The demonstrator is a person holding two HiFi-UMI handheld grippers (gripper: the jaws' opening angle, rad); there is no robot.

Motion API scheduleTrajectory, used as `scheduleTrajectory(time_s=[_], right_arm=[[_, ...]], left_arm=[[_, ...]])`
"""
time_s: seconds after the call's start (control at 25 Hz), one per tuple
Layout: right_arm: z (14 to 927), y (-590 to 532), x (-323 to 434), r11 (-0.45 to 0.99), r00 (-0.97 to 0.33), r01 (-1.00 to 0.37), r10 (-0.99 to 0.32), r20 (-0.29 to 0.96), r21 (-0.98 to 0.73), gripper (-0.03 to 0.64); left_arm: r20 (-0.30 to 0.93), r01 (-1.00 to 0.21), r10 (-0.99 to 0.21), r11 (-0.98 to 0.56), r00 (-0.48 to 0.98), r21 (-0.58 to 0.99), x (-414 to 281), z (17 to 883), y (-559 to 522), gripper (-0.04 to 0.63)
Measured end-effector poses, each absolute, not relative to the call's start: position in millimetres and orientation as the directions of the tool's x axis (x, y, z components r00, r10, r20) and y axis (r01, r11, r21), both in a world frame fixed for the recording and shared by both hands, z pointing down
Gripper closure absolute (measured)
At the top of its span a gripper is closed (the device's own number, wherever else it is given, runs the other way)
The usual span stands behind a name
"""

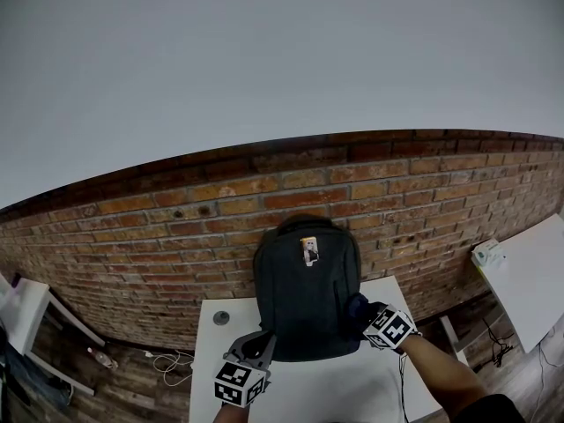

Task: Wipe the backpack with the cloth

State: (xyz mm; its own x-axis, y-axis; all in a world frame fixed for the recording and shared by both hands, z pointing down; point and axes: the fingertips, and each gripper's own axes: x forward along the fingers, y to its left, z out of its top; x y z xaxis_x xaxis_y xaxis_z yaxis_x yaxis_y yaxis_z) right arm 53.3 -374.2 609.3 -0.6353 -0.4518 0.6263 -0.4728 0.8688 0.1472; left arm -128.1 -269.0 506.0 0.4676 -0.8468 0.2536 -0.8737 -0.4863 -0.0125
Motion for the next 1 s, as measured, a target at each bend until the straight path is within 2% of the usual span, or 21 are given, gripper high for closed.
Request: scheduleTrajectory(time_s=[0.36, 0.56, 1.0], right_arm=[[556, -416, 45, 0.841, -0.636, -0.482, -0.528, 0.562, 0.245, 0.565], [521, -447, 34, 0.789, -0.604, -0.484, -0.614, 0.508, 0.378, 0.565], [475, -486, 10, 0.722, -0.545, -0.419, -0.685, 0.484, 0.550, 0.565]], left_arm=[[0.261, -0.876, -0.848, -0.481, 0.461, -0.015, -130, 508, -268, 0.614], [0.261, -0.879, -0.851, -0.476, 0.456, -0.018, -133, 507, -270, 0.614], [0.257, -0.891, -0.865, -0.453, 0.431, -0.028, -142, 502, -267, 0.614]])
